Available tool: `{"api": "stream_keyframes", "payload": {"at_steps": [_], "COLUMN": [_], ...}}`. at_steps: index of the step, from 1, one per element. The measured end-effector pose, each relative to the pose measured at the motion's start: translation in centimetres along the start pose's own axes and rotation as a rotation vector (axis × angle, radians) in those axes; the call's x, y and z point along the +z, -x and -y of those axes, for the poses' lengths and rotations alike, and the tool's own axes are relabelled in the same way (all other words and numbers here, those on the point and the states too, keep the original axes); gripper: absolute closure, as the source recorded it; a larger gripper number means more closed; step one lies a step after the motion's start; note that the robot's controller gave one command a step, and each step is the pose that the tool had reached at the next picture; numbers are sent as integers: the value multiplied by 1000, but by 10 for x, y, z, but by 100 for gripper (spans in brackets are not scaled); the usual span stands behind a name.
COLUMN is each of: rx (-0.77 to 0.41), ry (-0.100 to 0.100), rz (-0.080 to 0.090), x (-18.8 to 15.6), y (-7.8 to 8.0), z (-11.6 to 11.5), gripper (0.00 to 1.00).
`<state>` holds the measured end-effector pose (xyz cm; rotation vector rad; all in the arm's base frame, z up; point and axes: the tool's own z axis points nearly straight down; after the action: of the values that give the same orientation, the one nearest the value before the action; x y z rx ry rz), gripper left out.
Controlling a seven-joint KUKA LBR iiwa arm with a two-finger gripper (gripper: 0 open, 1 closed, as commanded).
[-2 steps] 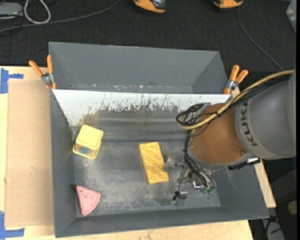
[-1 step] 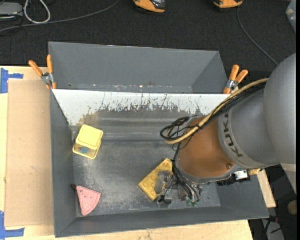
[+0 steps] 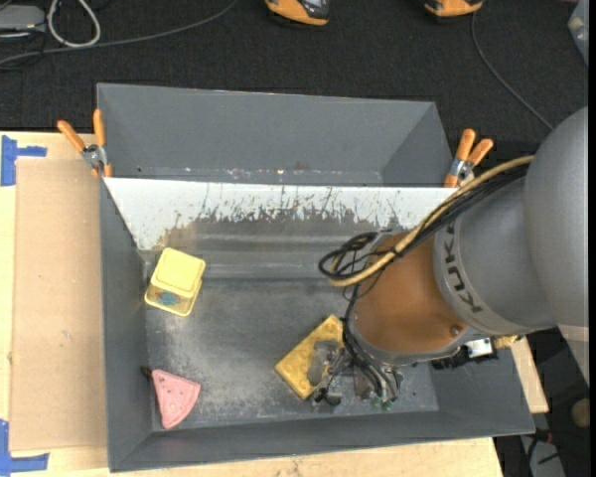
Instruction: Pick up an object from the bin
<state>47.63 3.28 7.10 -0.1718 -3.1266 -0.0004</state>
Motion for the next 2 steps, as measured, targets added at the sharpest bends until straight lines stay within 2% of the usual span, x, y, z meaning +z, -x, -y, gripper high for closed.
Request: {"api": "stream_keyframes", "payload": {"at_steps": [1,2], "rx": [-31,-81], "ry": [-1,-1], "rz": [-7,-8], "x": [-72,-140], "y": [8,19], "z": [-8,15], "gripper": [100,100]}}
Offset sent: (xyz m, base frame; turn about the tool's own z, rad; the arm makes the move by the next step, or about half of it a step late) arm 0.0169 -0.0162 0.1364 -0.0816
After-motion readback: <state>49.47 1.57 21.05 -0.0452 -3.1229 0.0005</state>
